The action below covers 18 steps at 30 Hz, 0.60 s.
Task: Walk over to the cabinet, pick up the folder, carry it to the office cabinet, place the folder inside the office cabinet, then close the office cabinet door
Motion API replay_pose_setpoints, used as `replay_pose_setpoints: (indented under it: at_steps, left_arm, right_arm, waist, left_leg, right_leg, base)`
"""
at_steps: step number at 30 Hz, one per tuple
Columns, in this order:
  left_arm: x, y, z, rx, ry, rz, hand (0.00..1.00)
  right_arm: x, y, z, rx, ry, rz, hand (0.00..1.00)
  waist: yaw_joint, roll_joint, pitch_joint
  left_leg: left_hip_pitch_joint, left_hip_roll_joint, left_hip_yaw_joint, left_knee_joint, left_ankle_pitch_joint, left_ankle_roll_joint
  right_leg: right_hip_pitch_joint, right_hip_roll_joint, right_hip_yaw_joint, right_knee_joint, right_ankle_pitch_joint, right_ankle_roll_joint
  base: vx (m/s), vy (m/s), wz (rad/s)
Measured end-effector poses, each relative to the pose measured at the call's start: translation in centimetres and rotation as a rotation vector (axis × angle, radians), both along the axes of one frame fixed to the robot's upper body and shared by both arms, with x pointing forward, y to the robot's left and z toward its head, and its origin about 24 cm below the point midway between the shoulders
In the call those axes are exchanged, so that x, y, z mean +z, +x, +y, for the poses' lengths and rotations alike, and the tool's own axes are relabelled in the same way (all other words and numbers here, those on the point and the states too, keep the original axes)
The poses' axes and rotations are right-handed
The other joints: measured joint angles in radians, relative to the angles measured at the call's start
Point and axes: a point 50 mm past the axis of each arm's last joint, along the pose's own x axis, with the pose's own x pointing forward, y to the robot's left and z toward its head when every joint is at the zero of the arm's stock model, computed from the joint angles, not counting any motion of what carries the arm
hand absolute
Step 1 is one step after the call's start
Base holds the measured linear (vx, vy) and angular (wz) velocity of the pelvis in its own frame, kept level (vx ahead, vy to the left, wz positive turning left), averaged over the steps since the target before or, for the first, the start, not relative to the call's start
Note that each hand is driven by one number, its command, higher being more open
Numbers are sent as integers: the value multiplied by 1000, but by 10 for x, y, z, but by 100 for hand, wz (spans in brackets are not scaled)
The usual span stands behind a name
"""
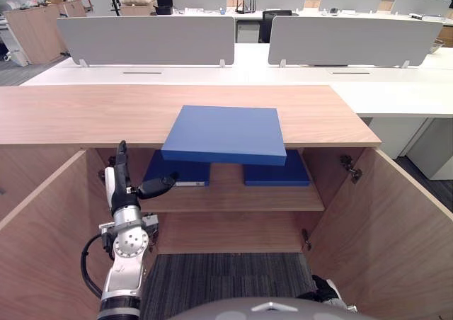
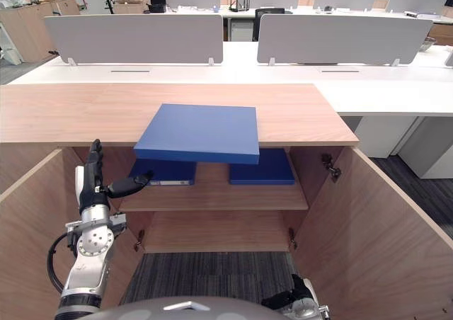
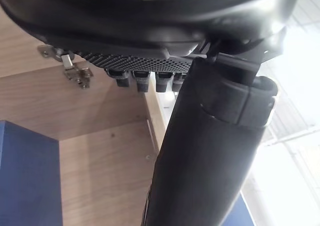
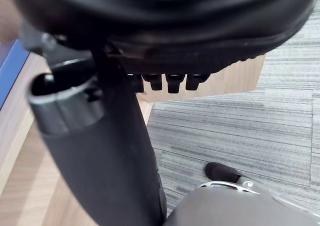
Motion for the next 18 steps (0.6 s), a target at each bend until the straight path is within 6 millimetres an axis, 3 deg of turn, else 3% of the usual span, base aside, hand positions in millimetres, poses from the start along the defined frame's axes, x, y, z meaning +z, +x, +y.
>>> replay_pose_setpoints:
  at_steps: [5, 18]
  left_arm:
    - [12, 1, -1, -2, 12, -67, 100]
    - [12, 3, -8, -68, 11, -55, 100]
  right_arm:
    - [0, 0, 0, 0, -1, 0, 100]
    - [0, -2, -1, 1, 2, 5, 100]
  waist:
    - [1, 2, -1]
    - [14, 1, -8]
  left_leg:
    - [0, 0, 0, 0, 0, 0]
    - [0, 0, -2, 1, 0, -1]
  right_leg:
    - [0, 0, 0, 0, 0, 0]
    - [2, 0, -2, 0, -1, -1]
  base:
    - [0, 0, 0]
    - [0, 0, 0]
